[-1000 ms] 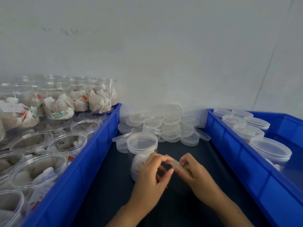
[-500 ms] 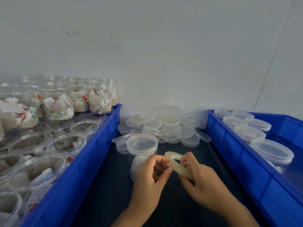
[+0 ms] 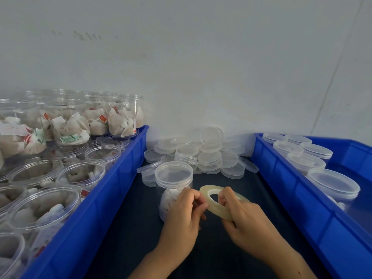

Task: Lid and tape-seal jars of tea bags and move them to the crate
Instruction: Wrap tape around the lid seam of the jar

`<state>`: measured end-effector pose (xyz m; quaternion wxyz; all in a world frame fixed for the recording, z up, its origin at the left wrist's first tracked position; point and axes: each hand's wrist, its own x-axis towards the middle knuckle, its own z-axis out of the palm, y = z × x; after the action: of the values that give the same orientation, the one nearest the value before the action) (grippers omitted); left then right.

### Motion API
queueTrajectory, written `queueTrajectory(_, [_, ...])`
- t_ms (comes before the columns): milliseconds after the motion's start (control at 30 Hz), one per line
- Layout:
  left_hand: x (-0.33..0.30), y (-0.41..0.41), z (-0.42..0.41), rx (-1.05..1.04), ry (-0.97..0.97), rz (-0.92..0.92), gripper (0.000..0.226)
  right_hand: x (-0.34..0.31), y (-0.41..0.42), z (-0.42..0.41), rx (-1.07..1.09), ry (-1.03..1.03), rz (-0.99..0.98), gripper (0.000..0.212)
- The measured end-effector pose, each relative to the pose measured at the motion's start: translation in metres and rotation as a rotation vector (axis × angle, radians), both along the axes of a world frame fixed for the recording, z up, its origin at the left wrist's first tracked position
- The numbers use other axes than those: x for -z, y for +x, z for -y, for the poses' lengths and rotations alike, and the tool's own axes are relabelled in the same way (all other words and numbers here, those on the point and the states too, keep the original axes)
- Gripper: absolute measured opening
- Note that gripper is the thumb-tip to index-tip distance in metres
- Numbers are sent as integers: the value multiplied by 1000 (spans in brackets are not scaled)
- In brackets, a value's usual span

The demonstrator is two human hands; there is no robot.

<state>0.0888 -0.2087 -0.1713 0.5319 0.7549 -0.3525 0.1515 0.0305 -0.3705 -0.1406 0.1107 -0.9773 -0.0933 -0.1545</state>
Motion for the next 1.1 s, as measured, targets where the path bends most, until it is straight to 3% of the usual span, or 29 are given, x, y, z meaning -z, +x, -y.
queueTrajectory(200, [0,-2,-1,-29,135,59,11,4,4,1,61,-36,-29,33])
queueTrajectory(467, [-4,-2,3,-48,36,-24,13,13,12,3,95,4,-106,63])
queueTrajectory(567, [-3,0,1,-63,25,-21,13,11,11,6,-23,133,-217,56])
queueTrajectory(767, [-2,3,-6,-77,122,80,31,5,9,10,-183,434,-274,12])
queueTrajectory(1033, [-3,2,-5,-112,102,71,28,7,9,12,70,376,-274,6])
queueTrajectory(1100, [-3,3,-5,-121,96,64,26,7,9,12,77,457,-298,7])
